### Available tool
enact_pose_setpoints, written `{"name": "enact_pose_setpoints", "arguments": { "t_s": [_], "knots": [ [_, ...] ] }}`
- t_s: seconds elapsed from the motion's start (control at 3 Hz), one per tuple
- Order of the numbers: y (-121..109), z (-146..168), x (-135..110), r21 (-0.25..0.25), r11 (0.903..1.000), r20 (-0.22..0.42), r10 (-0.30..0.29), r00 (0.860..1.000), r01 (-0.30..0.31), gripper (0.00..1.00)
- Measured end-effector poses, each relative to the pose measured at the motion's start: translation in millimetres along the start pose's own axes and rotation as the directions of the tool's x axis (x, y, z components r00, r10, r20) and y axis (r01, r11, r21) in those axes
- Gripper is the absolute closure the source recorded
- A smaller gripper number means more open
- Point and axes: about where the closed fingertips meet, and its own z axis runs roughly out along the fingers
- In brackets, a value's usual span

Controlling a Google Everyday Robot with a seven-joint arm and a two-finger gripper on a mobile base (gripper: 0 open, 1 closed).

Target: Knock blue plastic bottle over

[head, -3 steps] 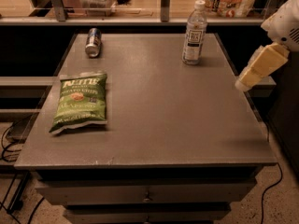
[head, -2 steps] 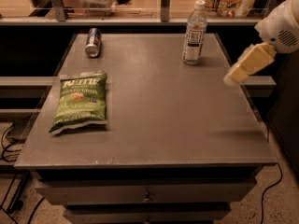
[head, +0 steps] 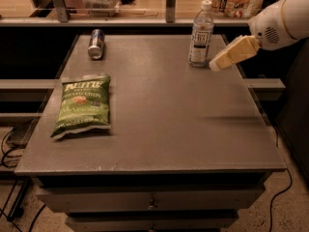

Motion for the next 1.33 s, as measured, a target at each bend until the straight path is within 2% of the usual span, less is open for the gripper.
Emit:
{"name": "enact_pose_setpoints", "arguments": {
  "t_s": [0.33,1.0,1.33],
  "knots": [
    [-13.2,20.8,-10.9,-0.016,0.998,0.068,0.062,0.996,-0.061,0.0],
    [-15.7,28.7,-13.6,-0.009,0.9969,0.085,0.078,0.993,-0.078,0.0],
    [-20.0,47.5,-20.9,-0.012,0.9953,0.137,0.096,0.986,-0.096,0.0]
  ]
}}
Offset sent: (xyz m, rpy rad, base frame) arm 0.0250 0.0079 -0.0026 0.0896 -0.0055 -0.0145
